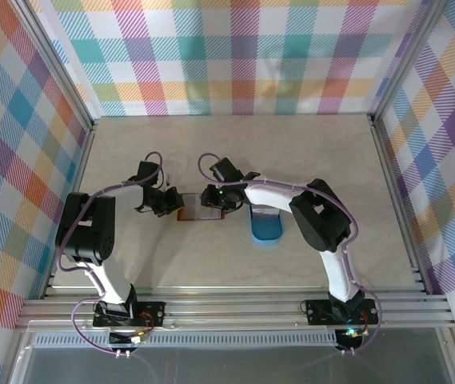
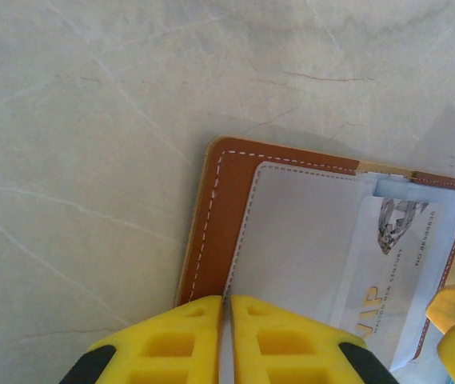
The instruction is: Put the credit cards into the card holder
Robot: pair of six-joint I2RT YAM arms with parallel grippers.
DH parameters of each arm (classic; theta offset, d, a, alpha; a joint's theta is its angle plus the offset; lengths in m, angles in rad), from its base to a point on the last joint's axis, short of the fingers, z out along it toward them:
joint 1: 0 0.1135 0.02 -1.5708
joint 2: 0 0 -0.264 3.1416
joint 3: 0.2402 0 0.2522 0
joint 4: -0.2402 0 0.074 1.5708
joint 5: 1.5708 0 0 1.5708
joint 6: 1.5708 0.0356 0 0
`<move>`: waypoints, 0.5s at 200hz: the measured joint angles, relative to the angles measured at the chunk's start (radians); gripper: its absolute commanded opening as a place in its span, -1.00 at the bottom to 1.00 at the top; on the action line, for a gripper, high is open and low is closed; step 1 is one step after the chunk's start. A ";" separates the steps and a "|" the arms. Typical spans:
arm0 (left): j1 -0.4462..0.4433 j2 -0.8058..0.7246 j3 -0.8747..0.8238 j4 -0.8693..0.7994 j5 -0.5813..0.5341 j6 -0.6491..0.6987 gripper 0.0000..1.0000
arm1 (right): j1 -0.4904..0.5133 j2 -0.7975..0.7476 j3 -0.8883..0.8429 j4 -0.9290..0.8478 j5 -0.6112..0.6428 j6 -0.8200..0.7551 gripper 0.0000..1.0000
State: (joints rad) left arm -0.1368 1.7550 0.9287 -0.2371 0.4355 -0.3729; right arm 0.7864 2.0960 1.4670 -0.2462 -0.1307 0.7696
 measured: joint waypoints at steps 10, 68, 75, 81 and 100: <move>0.000 0.000 0.000 0.000 0.000 0.000 -0.75 | 0.001 0.004 0.005 -0.006 0.001 0.000 -0.29; 0.000 0.000 0.000 0.000 0.000 0.000 -0.75 | 0.001 0.023 0.022 -0.037 0.008 0.000 -0.27; 0.000 0.000 0.000 0.000 0.000 0.000 -0.75 | 0.001 0.023 0.024 -0.040 0.009 0.000 -0.28; 0.000 0.000 0.000 0.000 0.000 0.000 -0.75 | 0.001 0.024 0.027 -0.042 0.009 0.000 -0.29; 0.000 0.000 0.000 0.000 0.000 0.000 -0.75 | 0.001 0.024 0.034 -0.044 0.008 0.000 -0.31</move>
State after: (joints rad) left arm -0.1368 1.7554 0.9287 -0.2371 0.4358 -0.3729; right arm 0.7872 2.1201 1.5013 -0.2905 -0.1226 0.7696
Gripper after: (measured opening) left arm 0.123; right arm 0.350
